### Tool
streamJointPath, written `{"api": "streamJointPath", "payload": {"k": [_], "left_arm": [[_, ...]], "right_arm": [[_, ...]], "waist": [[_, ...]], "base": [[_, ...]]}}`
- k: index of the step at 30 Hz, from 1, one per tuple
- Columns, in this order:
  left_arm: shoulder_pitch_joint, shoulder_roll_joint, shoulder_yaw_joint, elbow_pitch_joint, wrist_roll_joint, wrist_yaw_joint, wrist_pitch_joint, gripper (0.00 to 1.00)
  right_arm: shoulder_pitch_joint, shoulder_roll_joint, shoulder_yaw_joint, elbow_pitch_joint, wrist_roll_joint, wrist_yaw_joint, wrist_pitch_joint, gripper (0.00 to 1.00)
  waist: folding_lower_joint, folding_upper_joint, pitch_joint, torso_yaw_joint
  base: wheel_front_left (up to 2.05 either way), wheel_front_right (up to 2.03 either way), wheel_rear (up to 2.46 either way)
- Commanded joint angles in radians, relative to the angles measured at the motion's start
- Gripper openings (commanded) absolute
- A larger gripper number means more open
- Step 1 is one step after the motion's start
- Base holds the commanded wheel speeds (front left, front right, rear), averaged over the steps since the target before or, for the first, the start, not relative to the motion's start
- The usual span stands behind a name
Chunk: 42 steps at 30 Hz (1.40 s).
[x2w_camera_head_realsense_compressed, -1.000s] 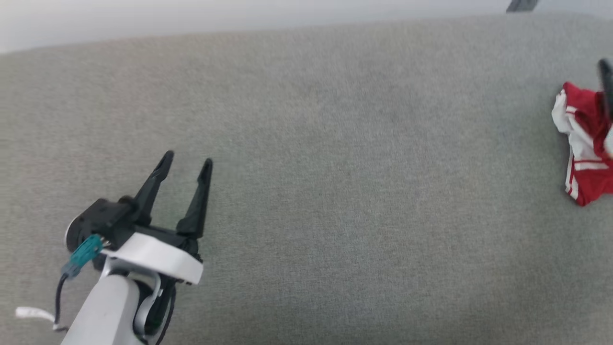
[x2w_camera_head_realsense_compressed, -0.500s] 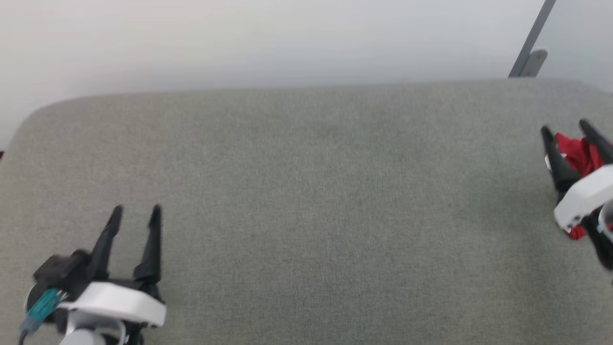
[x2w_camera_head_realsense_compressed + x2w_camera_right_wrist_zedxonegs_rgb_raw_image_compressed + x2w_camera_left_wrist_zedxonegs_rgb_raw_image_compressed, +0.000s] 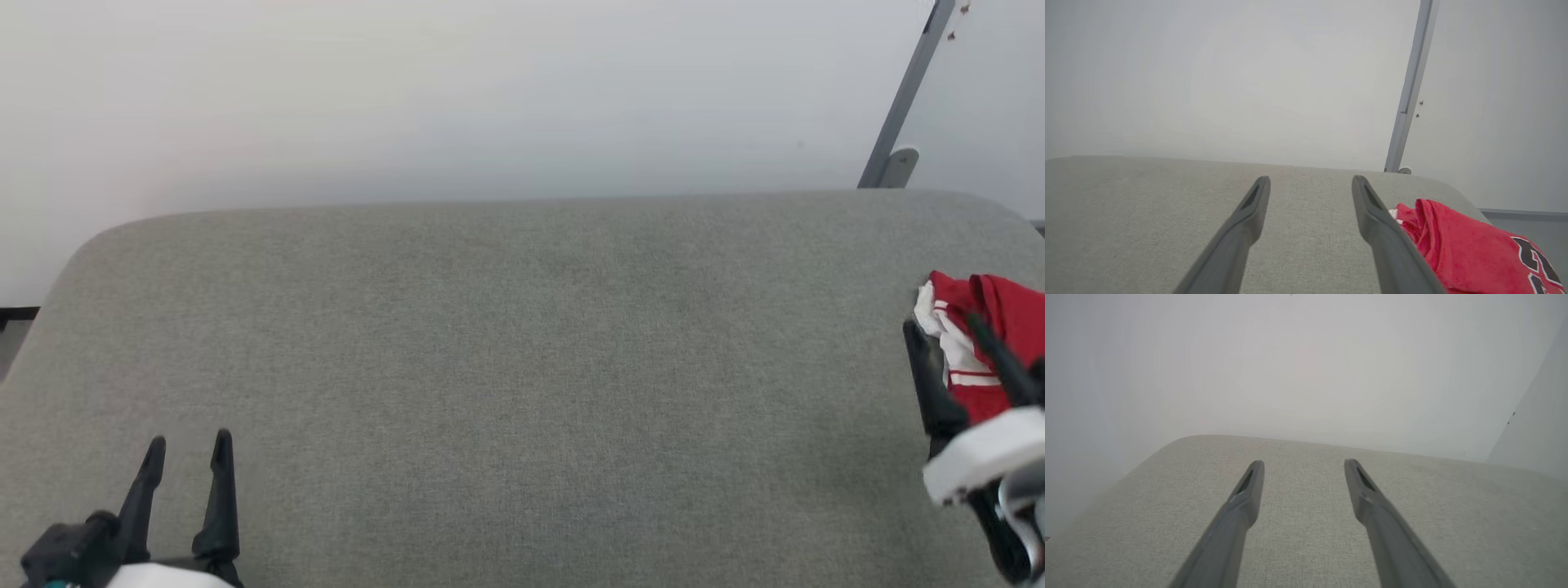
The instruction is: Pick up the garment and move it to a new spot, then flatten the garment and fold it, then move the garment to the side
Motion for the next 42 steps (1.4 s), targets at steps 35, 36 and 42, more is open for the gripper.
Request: {"api": "streamJointPath", "payload": {"k": [35, 36, 42], "left_arm": [[0.131, -0.042, -0.009, -0.022, 0.035, -0.003, -0.005, 1.00], [0.128, -0.043, -0.008, -0.023, 0.036, -0.003, -0.005, 1.00], [0.128, -0.056, -0.012, -0.030, 0.042, -0.003, -0.005, 1.00]], "right_arm": [[0.426, 0.234, -0.265, -0.341, -0.127, 0.000, -0.004, 1.00], [0.425, 0.236, -0.268, -0.344, -0.128, 0.000, -0.004, 1.00], [0.432, 0.246, -0.279, -0.352, -0.135, 0.000, -0.004, 1.00]], "waist": [[0.0000, 0.0000, -0.040, 0.032], [0.0000, 0.0000, -0.040, 0.033], [0.0000, 0.0000, -0.040, 0.036]], "base": [[0.00, 0.00, 0.00], [0.00, 0.00, 0.00], [0.00, 0.00, 0.00]]}}
